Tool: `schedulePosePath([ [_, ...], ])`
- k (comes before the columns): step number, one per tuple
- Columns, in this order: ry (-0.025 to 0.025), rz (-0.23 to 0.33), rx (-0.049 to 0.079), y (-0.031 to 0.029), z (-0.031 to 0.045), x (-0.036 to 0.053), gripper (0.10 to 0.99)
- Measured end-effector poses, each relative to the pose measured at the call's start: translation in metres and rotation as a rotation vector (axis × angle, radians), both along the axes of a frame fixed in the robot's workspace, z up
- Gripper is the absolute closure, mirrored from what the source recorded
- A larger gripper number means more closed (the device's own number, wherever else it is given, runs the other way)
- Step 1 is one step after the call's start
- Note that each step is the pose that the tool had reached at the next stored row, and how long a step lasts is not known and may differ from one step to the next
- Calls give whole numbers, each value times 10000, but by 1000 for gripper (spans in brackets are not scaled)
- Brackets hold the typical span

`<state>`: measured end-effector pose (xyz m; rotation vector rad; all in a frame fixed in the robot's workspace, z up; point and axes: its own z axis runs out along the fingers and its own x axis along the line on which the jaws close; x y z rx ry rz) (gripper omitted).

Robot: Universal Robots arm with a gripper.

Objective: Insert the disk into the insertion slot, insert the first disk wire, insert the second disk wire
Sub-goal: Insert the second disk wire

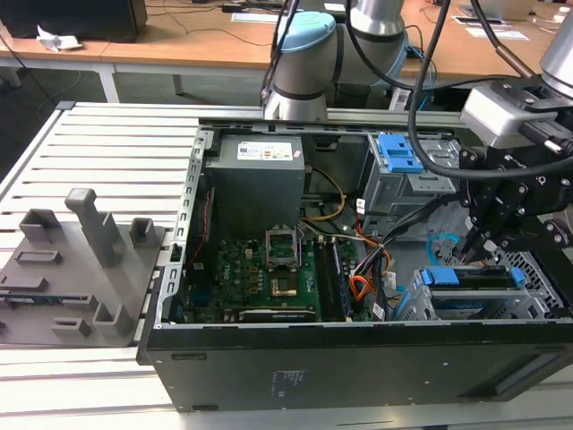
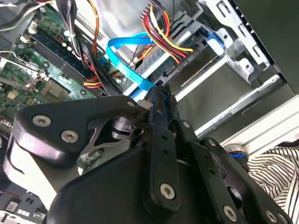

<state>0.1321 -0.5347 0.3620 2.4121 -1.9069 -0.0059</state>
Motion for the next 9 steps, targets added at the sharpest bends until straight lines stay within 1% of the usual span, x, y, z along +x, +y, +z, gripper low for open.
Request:
schedulePosePath([
  [2,0,0,-1,-37,-53,0,925],
  [4,1,-1,-2,-51,-82,1,925],
  [6,5,0,2,-50,-99,44,925],
  [7,5,0,0,-51,-105,46,925],
  [8,7,-2,0,-51,-130,48,925],
  [9,7,0,-1,-51,-130,49,925],
])
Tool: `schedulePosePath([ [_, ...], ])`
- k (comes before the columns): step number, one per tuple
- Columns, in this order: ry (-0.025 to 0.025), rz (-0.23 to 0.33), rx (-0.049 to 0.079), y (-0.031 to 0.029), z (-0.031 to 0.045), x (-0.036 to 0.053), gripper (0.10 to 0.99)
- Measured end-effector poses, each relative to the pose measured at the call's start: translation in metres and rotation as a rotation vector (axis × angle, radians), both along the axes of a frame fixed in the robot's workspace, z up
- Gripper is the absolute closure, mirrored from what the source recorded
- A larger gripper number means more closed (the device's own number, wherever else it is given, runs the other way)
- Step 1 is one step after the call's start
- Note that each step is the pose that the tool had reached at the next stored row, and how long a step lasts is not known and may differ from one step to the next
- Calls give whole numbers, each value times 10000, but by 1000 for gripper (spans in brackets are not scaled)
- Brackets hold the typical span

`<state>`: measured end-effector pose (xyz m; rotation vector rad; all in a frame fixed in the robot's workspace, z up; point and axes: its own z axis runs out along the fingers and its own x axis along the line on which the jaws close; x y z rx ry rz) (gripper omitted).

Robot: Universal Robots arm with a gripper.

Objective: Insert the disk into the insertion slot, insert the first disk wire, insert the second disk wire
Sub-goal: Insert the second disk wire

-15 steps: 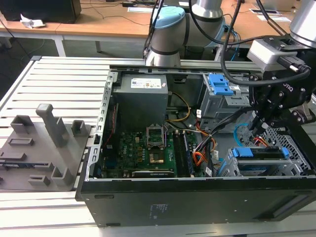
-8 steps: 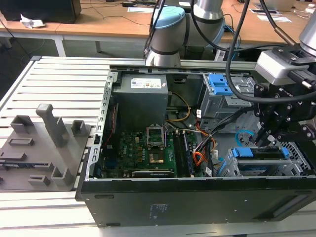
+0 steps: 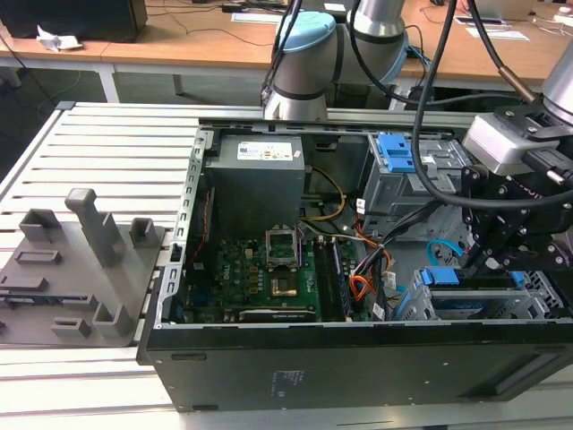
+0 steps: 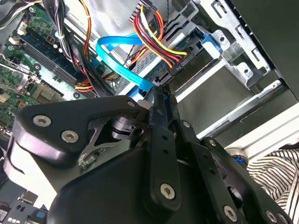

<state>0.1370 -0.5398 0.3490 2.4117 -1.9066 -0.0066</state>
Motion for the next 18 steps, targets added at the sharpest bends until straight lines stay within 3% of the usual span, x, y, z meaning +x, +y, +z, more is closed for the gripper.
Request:
schedulePosePath([
  [3,0,-128,4,1,-3,0,925],
  [16,0,-2347,2,0,-7,0,925],
  [18,0,-2886,2,0,-8,0,925],
])
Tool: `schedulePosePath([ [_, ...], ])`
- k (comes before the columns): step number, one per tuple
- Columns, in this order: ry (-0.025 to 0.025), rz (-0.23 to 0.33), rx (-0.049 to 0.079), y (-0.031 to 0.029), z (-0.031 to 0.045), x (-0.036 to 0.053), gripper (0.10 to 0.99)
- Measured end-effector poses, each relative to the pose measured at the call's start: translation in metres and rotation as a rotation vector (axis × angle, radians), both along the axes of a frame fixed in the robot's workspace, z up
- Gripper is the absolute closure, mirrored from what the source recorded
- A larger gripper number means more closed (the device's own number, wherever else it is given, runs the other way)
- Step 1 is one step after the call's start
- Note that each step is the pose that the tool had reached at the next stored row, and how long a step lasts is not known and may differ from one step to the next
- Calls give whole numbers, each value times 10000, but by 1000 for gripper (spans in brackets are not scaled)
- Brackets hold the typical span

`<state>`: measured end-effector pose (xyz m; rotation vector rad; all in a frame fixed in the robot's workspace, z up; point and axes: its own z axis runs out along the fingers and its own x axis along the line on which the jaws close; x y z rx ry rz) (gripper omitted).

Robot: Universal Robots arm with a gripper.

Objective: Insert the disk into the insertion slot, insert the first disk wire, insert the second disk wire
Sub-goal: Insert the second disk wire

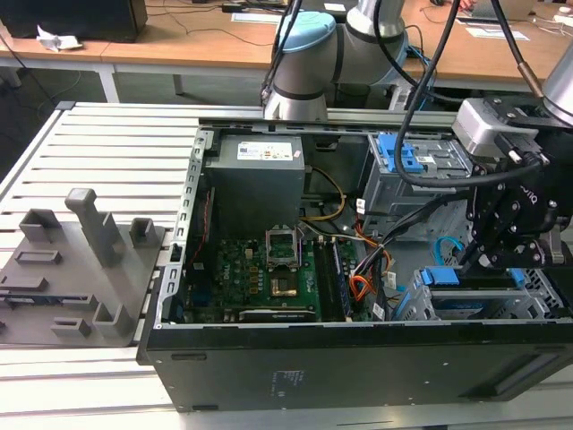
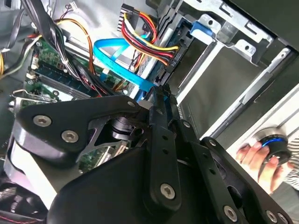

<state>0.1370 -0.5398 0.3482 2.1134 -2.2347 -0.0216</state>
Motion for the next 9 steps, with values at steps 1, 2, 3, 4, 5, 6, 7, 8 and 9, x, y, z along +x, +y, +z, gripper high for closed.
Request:
schedulePosePath([
  [1,0,-215,0,0,-1,0,925],
  [2,0,-391,0,0,-1,0,925],
  [3,0,-499,0,0,-1,0,925],
  [4,0,-637,0,0,-2,0,925],
  [5,0,-752,0,0,-2,0,925],
  [6,0,-977,1,0,-3,0,925],
  [7,0,-1118,0,0,-3,0,925],
  [8,0,-1198,1,0,-3,1,925],
  [9,1,-1344,8,0,-4,1,925],
])
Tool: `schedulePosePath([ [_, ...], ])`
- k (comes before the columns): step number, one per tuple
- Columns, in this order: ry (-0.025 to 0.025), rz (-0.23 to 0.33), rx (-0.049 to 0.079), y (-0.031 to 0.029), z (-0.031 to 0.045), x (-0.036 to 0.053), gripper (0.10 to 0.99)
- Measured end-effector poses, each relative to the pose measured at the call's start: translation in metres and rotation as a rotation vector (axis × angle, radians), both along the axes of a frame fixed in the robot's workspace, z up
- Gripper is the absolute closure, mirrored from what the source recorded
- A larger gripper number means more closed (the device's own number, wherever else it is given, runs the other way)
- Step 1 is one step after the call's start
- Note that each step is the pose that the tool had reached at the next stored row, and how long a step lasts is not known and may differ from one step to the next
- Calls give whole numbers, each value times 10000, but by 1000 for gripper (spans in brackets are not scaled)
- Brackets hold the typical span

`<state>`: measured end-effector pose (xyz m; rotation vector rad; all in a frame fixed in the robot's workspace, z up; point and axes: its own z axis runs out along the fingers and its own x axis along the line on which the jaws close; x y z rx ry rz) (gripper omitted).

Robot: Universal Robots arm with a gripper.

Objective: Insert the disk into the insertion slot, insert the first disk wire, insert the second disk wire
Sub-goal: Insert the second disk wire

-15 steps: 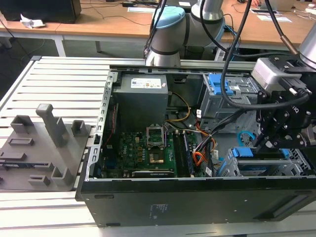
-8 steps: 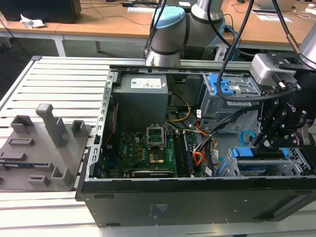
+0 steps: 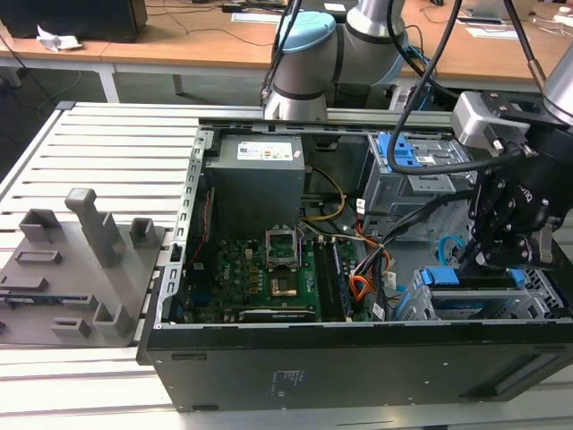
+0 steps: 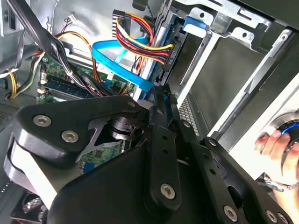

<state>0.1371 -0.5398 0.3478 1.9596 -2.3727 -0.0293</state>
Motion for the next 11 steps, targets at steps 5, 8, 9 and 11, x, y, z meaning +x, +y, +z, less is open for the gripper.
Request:
schedulePosePath([
  [5,2,-220,229,0,-1,1,925],
  [8,8,71,395,0,-1,4,925],
  [9,15,393,395,0,-4,8,925],
  [11,24,673,395,0,-10,69,925],
])
